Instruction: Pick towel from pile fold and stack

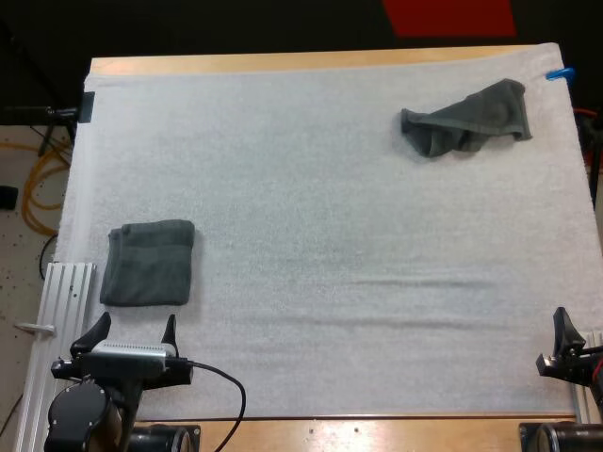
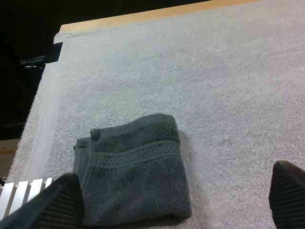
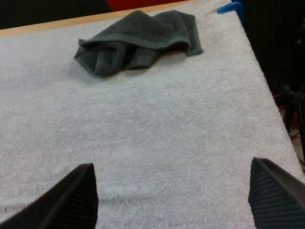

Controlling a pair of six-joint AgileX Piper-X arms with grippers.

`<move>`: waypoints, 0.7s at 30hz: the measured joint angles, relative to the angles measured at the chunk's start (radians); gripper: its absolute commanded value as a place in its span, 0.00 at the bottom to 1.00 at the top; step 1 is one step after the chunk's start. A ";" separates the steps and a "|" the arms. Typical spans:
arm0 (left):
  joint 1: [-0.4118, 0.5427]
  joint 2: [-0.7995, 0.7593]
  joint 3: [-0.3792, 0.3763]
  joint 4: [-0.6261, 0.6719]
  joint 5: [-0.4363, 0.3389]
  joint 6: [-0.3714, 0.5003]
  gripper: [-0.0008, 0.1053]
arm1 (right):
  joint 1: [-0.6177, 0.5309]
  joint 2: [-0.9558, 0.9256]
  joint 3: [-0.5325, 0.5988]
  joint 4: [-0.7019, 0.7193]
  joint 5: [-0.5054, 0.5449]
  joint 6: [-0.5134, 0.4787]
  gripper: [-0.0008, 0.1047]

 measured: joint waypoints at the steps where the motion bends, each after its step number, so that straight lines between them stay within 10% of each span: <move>1: 0.000 0.000 0.000 0.000 0.000 0.000 0.72 | 0.000 0.000 0.000 0.000 0.000 0.000 0.62; 15: 0.000 0.000 -0.008 -0.003 0.000 0.000 0.72 | 0.000 0.000 -0.005 -0.002 0.000 0.000 0.62; 21: 0.000 0.023 -0.165 -0.001 0.023 0.086 0.72 | 0.000 0.096 -0.131 0.006 0.012 0.000 0.62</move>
